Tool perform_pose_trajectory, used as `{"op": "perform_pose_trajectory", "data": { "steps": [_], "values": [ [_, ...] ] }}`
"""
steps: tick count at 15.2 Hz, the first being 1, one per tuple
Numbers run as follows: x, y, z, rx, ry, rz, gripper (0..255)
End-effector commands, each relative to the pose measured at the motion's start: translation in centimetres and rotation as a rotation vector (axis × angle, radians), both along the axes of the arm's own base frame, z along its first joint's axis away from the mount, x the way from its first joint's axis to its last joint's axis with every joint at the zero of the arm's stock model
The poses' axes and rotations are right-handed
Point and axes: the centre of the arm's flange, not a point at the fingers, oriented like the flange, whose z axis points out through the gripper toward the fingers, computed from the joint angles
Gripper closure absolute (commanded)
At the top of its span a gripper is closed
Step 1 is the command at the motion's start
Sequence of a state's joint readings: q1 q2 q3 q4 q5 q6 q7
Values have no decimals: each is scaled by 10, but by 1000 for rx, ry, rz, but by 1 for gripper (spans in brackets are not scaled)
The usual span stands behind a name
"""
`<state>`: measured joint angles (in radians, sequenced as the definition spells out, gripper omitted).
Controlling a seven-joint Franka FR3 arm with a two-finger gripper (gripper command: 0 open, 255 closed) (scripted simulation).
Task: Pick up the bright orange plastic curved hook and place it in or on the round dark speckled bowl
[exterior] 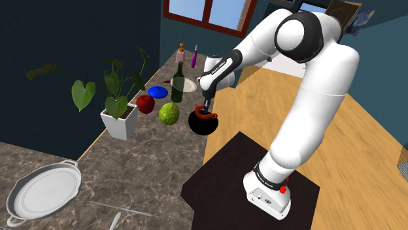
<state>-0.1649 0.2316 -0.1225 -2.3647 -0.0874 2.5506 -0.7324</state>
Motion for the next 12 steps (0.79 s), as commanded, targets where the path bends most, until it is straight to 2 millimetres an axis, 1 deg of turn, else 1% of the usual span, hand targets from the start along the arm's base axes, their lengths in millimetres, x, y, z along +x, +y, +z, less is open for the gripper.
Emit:
{"op": "perform_pose_trajectory", "data": {
  "steps": [1, 6, 7, 12],
  "values": [
    [0, 0, -2, 0, 0, 0, 255],
    [0, 0, -2, 0, 0, 0, 255],
    [0, 0, -2, 0, 0, 0, 0],
    [0, 0, -2, 0, 0, 0, 0]
  ]
}}
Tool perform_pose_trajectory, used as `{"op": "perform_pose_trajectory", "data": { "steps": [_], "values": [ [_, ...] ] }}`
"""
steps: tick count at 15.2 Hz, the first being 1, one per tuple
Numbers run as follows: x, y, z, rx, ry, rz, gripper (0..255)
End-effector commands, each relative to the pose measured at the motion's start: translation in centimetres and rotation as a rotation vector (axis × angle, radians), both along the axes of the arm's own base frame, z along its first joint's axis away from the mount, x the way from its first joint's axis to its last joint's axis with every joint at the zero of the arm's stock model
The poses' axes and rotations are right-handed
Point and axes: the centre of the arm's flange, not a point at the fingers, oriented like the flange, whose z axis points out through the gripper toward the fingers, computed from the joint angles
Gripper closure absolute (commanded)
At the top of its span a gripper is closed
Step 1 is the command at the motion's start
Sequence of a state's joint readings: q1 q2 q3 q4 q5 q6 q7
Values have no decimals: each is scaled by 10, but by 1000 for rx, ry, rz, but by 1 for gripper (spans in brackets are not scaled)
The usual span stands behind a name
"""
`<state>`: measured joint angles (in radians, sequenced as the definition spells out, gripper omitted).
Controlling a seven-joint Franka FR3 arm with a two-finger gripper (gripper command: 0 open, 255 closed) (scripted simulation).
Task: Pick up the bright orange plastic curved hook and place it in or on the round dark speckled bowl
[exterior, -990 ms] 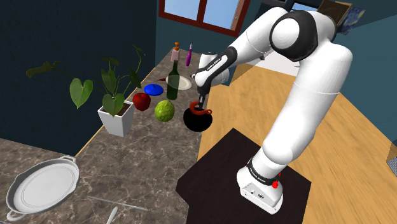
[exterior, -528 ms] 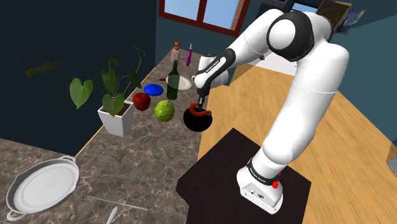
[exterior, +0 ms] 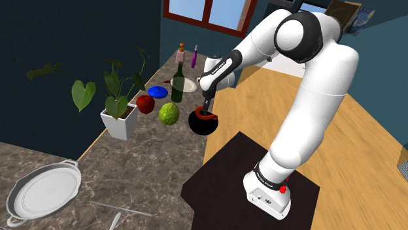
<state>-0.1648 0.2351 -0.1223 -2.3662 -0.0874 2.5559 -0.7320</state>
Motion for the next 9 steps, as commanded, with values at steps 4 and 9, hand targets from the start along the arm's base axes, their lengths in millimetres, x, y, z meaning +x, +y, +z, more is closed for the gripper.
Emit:
{"op": "perform_pose_trajectory", "data": {
  "steps": [4, 9],
  "values": [
    [3, 3, 50, 0, 0, 0, 0],
    [3, 3, 50, 0, 0, 0, 0]
  ]
}}
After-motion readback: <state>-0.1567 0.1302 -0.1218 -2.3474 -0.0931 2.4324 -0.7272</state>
